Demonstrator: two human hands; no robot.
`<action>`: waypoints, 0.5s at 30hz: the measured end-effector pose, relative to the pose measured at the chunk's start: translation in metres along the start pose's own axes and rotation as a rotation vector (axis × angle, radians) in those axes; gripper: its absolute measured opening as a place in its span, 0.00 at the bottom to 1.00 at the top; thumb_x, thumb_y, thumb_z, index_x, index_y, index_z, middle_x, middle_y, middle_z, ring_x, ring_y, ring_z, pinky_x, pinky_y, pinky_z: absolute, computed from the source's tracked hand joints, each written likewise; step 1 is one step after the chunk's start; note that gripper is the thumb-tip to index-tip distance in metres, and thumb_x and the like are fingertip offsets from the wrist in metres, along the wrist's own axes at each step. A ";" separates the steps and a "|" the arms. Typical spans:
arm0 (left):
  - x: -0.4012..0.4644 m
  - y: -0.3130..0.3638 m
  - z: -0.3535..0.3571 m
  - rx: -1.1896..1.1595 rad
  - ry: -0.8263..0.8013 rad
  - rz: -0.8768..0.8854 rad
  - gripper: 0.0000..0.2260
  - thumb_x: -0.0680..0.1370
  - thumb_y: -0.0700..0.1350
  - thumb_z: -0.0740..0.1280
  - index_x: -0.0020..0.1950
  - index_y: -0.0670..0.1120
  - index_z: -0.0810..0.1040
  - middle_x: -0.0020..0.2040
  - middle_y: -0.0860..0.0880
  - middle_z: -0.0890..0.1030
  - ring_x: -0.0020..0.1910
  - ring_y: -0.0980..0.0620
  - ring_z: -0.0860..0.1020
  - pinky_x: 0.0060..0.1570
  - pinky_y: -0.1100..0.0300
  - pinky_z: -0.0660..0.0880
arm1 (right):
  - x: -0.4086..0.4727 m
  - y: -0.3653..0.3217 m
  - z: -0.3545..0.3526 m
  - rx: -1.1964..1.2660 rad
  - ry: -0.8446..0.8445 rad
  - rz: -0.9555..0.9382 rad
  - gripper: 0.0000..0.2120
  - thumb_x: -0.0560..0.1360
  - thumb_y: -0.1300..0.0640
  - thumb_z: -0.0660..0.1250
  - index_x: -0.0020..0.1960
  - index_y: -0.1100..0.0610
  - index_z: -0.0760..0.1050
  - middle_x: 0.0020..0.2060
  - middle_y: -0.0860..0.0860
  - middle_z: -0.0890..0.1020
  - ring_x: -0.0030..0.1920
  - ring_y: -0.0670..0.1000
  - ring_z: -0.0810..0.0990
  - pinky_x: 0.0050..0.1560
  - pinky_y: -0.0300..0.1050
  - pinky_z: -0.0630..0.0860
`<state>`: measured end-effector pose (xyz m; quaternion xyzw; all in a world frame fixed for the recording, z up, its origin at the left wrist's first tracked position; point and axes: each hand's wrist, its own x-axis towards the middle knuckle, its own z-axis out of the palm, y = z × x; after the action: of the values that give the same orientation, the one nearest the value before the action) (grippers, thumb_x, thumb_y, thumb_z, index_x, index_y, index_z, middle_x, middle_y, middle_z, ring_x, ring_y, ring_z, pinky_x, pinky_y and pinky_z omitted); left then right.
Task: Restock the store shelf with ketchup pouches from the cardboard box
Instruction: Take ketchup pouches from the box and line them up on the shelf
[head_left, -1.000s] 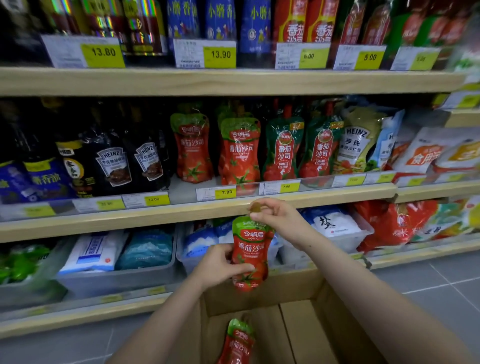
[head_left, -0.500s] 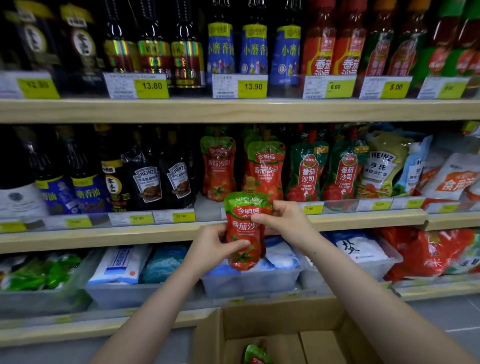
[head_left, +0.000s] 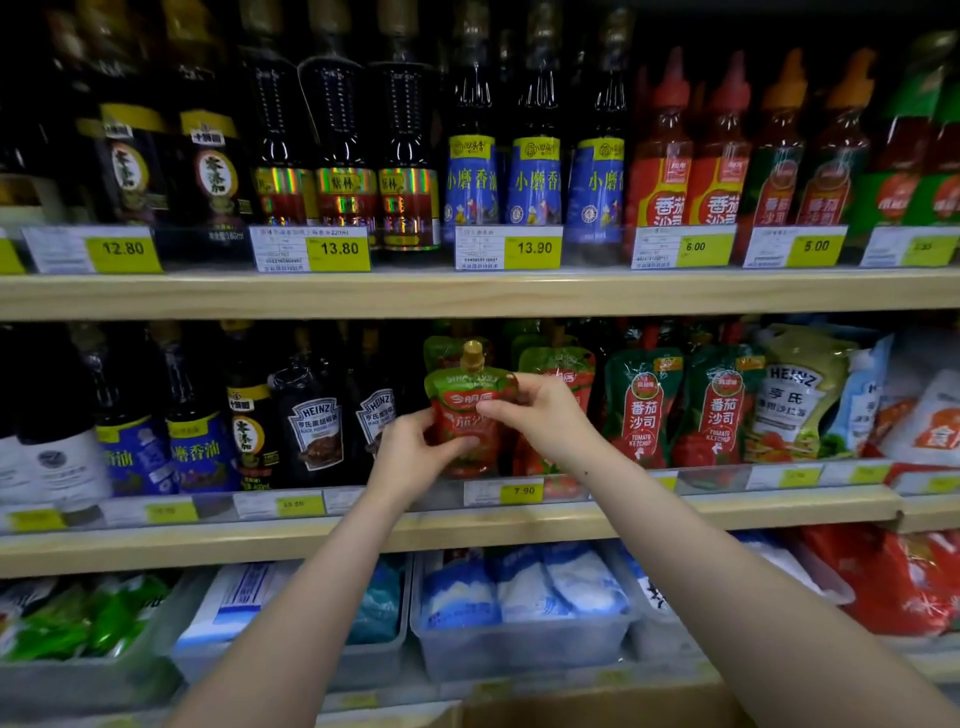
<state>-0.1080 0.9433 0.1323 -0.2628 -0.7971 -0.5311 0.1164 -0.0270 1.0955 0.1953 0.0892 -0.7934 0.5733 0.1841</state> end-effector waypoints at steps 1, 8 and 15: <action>0.001 -0.005 0.002 0.017 -0.010 -0.020 0.09 0.66 0.49 0.77 0.42 0.58 0.79 0.35 0.63 0.79 0.36 0.72 0.77 0.35 0.79 0.69 | 0.002 0.005 0.002 -0.003 0.000 0.026 0.08 0.72 0.64 0.68 0.52 0.61 0.79 0.45 0.53 0.83 0.40 0.38 0.81 0.43 0.31 0.78; 0.009 -0.027 0.007 0.003 -0.080 -0.104 0.10 0.68 0.52 0.75 0.46 0.57 0.78 0.41 0.58 0.82 0.41 0.64 0.80 0.44 0.66 0.77 | 0.024 0.025 0.017 -0.063 0.082 0.162 0.08 0.75 0.57 0.66 0.53 0.56 0.76 0.49 0.55 0.83 0.47 0.49 0.82 0.46 0.44 0.79; 0.009 -0.035 0.011 -0.037 -0.058 -0.109 0.14 0.69 0.54 0.73 0.51 0.53 0.77 0.46 0.56 0.82 0.46 0.61 0.81 0.47 0.63 0.77 | 0.034 0.027 0.024 -0.195 0.171 0.209 0.12 0.74 0.52 0.66 0.52 0.59 0.77 0.49 0.56 0.83 0.50 0.55 0.81 0.54 0.55 0.77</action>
<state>-0.1340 0.9458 0.1042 -0.2364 -0.8032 -0.5435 0.0594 -0.0723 1.0843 0.1790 -0.0610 -0.8318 0.5150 0.1981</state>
